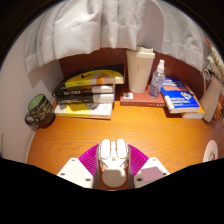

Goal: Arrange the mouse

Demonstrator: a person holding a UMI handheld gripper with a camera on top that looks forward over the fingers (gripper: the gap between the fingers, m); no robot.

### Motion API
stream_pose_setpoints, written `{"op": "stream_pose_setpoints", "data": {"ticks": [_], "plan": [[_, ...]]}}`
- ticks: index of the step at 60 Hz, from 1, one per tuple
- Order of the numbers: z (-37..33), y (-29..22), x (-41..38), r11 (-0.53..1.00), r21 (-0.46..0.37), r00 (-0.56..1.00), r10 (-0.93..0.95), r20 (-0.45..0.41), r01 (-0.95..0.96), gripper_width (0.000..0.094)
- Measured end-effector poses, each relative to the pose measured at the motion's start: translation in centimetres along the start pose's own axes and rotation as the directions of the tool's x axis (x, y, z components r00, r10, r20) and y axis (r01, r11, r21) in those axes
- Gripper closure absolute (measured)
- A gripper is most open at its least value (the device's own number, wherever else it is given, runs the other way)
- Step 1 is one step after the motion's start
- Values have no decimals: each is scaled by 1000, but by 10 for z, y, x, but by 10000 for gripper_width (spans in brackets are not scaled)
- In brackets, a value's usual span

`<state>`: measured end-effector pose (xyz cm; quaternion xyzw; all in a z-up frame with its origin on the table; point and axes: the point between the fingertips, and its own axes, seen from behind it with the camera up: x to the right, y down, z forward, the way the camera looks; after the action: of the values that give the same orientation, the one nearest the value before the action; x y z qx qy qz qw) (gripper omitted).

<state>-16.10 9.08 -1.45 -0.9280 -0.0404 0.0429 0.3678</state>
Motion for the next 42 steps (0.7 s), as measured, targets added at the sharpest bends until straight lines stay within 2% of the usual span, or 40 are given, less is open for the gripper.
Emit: {"op": "stream_pose_setpoints", "data": {"ticks": [5, 7, 10, 20, 28, 34, 42], "plan": [[-17, -13, 10, 999, -4, 999, -36, 17, 36, 527], [-32, -26, 16, 999, 21, 999, -41, 29, 40, 556], [-59, -50, 31, 996, 75, 998, -43, 35, 40, 523], [-159, -113, 130, 968, 231, 995, -91, -29, 95, 525], [-211, -123, 234, 947, 300, 991, -91, -95, 116, 530], [-219, -106, 305, 950, 305, 994, -31, -104, 62, 530], [-196, -50, 374, 976, 215, 992, 3, -127, 24, 531]]}}
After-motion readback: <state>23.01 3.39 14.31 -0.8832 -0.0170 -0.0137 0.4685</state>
